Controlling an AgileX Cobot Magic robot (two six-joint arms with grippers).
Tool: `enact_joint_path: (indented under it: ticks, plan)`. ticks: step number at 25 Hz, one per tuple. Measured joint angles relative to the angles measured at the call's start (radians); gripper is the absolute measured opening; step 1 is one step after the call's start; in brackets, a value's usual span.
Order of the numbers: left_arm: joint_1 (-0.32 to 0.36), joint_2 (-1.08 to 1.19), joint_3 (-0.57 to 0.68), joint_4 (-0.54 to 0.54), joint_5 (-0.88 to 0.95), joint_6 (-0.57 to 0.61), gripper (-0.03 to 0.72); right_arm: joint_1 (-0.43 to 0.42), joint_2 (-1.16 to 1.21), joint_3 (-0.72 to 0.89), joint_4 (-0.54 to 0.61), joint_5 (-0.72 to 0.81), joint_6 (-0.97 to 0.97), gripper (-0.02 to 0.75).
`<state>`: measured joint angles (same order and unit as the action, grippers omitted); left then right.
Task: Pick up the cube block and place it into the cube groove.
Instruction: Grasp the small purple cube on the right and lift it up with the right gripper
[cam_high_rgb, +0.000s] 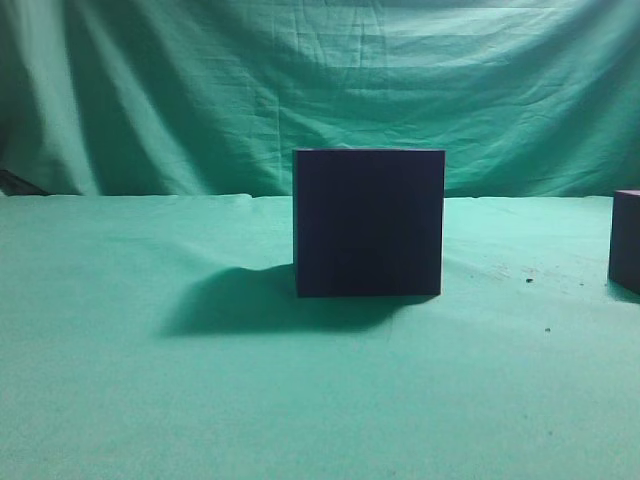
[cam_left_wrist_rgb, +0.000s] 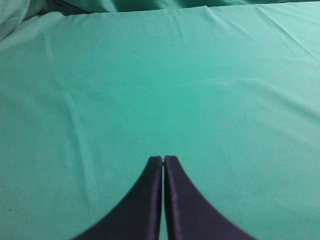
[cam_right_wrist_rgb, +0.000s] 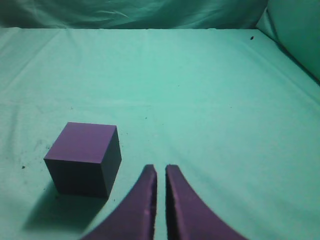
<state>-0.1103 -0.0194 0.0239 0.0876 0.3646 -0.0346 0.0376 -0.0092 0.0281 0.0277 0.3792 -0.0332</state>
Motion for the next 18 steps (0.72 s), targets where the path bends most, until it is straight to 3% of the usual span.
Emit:
enact_joint_path:
  ticks: [18]
  plan:
    - [0.0, 0.0, 0.0, 0.0, 0.0, 0.0, 0.0, 0.0, 0.0, 0.0, 0.002, 0.001, 0.0, 0.0]
